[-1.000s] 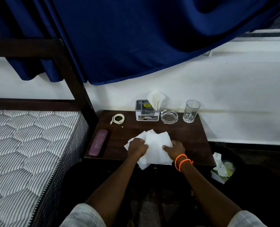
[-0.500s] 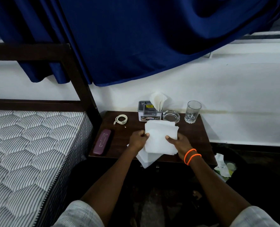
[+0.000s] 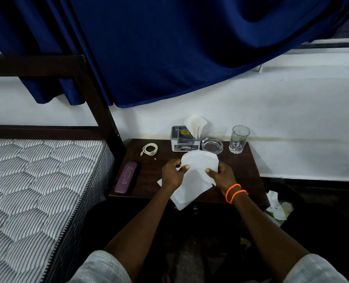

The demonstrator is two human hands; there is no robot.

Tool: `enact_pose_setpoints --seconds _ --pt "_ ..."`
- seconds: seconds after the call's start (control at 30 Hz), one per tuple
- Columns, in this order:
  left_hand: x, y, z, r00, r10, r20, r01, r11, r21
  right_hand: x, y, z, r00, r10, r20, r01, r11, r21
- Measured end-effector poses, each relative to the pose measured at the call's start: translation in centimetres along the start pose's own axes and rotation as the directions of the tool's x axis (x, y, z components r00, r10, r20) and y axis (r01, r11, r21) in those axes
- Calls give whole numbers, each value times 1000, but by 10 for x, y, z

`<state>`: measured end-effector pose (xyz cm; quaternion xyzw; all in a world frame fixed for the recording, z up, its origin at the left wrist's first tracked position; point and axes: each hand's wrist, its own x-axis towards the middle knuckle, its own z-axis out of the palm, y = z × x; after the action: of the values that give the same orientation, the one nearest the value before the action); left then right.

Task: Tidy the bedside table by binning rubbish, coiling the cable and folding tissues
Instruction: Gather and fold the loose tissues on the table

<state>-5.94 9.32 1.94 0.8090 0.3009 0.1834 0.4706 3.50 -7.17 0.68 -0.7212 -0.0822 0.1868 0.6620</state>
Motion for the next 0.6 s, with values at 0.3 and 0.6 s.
enact_pose_setpoints --seconds 0.3,0.6 --pt "2 -3 6 996 -80 48 79 997 23 4 3 0 998 -20 -64 11 991 -137" --pt "-1 -8 -13 898 -422 125 440 845 -304 21 -12 12 990 55 -127 -96 934 -344"
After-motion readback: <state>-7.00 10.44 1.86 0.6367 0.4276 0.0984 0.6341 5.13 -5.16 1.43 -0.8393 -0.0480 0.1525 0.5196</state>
